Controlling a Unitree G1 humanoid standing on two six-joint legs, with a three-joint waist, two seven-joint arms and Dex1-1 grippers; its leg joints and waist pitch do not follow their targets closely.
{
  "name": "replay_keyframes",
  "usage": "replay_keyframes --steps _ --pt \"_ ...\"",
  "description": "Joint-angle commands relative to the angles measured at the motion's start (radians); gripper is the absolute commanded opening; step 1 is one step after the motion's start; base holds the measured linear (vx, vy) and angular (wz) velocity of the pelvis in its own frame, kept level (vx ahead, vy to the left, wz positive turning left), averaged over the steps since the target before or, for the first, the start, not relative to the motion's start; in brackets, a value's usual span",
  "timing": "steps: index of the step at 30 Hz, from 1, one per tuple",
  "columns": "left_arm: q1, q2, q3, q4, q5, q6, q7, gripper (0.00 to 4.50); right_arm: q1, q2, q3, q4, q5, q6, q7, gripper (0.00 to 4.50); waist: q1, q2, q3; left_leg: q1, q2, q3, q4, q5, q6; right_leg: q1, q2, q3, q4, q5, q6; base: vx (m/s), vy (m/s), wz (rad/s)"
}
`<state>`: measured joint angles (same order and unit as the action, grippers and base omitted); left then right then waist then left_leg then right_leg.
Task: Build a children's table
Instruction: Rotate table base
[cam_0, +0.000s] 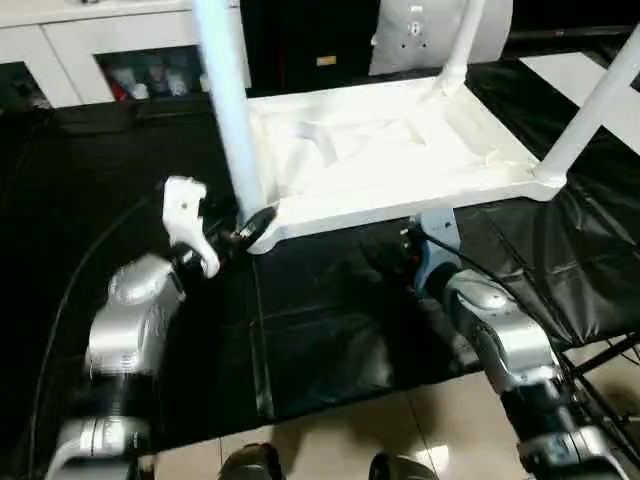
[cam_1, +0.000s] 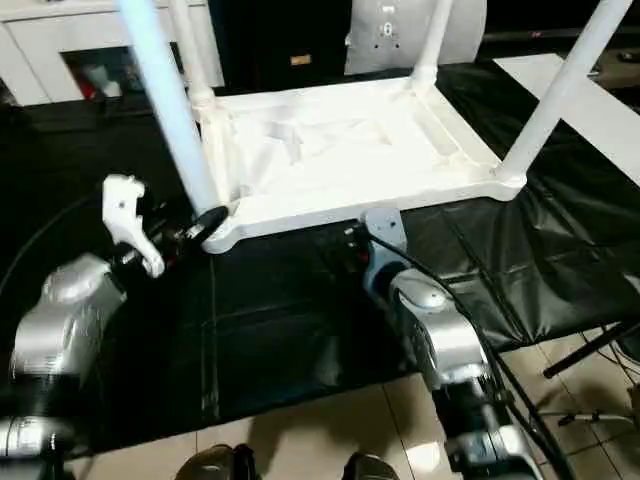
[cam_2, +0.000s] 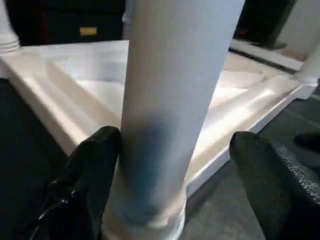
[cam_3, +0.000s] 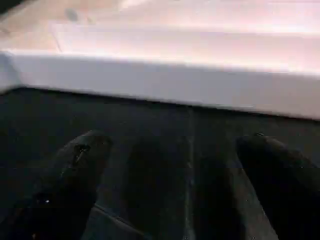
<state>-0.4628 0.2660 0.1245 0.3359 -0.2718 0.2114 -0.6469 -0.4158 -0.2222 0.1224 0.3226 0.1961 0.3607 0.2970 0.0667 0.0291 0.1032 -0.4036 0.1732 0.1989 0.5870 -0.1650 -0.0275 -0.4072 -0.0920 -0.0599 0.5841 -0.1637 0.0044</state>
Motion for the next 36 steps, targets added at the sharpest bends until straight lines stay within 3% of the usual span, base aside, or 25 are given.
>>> replay_keyframes --steps 1,4,6,7,10,12,13,14,16,19,24,26,32,36 --pt "-0.075 -0.015 -0.024 0.102 -0.01 -0.034 -0.056 4.19 -0.056 -0.01 -0.026 0.105 -0.036 -0.012 -0.019 4.5 -0.002 -0.003 -0.077 0.037 0.05 -0.024 -0.075 -0.199 0.009 0.036 -0.053 0.043 -0.047 -0.149 -0.229 0.0 0.0 0.0" --pt "-0.135 -0.038 -0.01 0.184 -0.032 -0.05 -0.087 4.22 -0.108 -0.009 -0.036 0.215 -0.051 -0.048 -0.035 4.5 0.0 -0.004 -0.079 0.036 0.045 -0.02 -0.07 -0.189 0.008 0.037 -0.056 0.043 -0.047 -0.138 -0.252 0.0 0.0 0.0" --pt "-0.156 -0.048 -0.013 0.21 -0.051 -0.044 -0.131 4.22 -0.134 -0.007 -0.041 0.267 -0.054 -0.068 -0.035 4.5 0.005 -0.006 -0.08 0.035 0.05 -0.021 -0.069 -0.178 0.011 0.043 -0.062 0.044 -0.044 -0.125 -0.257 0.0 0.0 0.0" --pt "-0.163 -0.057 -0.025 0.21 -0.074 -0.022 -0.187 4.22 -0.16 -0.005 -0.044 0.313 -0.059 -0.09 -0.039 4.5 0.007 -0.006 -0.086 0.035 0.048 -0.021 -0.066 -0.155 0.02 0.046 -0.06 0.042 -0.038 -0.1 -0.264 0.0 0.0 0.0" --pt "-0.148 -0.063 -0.063 0.16 -0.122 0.047 -0.302 4.22 -0.201 -0.003 -0.049 0.379 -0.066 -0.121 -0.044 4.5 0.012 -0.006 -0.086 0.033 0.049 -0.016 -0.06 -0.106 0.054 0.045 -0.057 0.042 -0.031 -0.039 -0.292 0.0 0.0 0.0" --pt "-0.128 -0.06 -0.086 0.118 -0.147 0.086 -0.353 4.22 -0.217 -0.003 -0.051 0.404 -0.069 -0.133 -0.046 4.5 0.018 -0.007 -0.091 0.032 0.052 -0.015 -0.056 -0.084 0.067 0.049 -0.064 0.041 -0.024 -0.021 -0.309 0.0 0.0 0.0" --pt "-0.128 -0.06 -0.086 0.118 -0.147 0.086 -0.353 4.22 -0.217 -0.003 -0.051 0.404 -0.069 -0.133 -0.046 4.5 0.018 -0.009 -0.084 0.028 0.049 -0.012 -0.056 -0.096 0.073 0.046 -0.06 0.041 -0.029 -0.035 -0.305 0.0 0.0 0.0" --pt "-0.098 -0.053 -0.113 0.06 -0.175 0.135 -0.394 4.22 -0.227 -0.002 -0.054 0.419 -0.07 -0.139 -0.044 4.5 0.016 -0.011 -0.089 0.03 0.054 -0.015 -0.057 -0.111 0.069 0.052 -0.064 0.041 -0.025 -0.063 -0.3 0.0 0.0 0.0" --pt "-0.047 -0.041 -0.158 -0.026 -0.208 0.197 -0.44 4.22 -0.238 -0.001 -0.052 0.439 -0.075 -0.15 -0.033 4.5 0.009 -0.012 -0.086 0.024 0.053 -0.018 -0.059 -0.119 0.068 0.052 -0.063 0.04 -0.029 -0.098 -0.293 0.0 0.0 0.0" --pt "0.015 -0.029 -0.207 -0.114 -0.232 0.241 -0.466 4.22 -0.239 0.009 -0.046 0.459 -0.085 -0.17 -0.012 4.5 -0.004 -0.012 -0.083 0.03 0.055 -0.016 -0.062 -0.169 0.049 0.046 -0.06 0.042 -0.038 -0.17 -0.285 0.0 0.0 0.0" --pt "0.117 -0.032 -0.294 -0.275 -0.255 0.279 -0.459 4.22 -0.233 0.021 -0.036 0.465 -0.092 -0.19 0.004 4.5 -0.012 -0.014 -0.083 0.029 0.057 -0.018 -0.065 -0.185 0.036 0.046 -0.058 0.045 -0.037 -0.176 -0.274 0.0 0.0 0.0" --pt "0.129 -0.038 -0.307 -0.294 -0.245 0.278 -0.455 4.22 -0.239 0.023 -0.037 0.479 -0.094 -0.2 0.004 4.5 -0.013 -0.012 -0.083 0.033 0.055 -0.016 -0.065 -0.183 0.041 0.042 -0.053 0.045 -0.039 -0.173 -0.272 0.0 0.0 0.0" --pt "0.13 -0.085 -0.353 -0.34 -0.212 0.276 -0.414 4.22 -0.263 0.029 -0.043 0.528 -0.108 -0.236 0.0 4.5 -0.014 -0.013 -0.084 0.033 0.054 -0.017 -0.064 -0.198 0.032 0.044 -0.054 0.046 -0.043 -0.199 -0.261 0.0 0.0 0.0" --pt "0.112 -0.134 -0.376 -0.34 -0.188 0.246 -0.358 4.22 -0.264 0.037 -0.046 0.537 -0.122 -0.25 0.0 4.5 -0.011 -0.014 -0.087 0.032 0.053 -0.016 -0.061 -0.176 0.039 0.046 -0.053 0.047 -0.04 -0.161 -0.263 0.0 0.0 0.0"
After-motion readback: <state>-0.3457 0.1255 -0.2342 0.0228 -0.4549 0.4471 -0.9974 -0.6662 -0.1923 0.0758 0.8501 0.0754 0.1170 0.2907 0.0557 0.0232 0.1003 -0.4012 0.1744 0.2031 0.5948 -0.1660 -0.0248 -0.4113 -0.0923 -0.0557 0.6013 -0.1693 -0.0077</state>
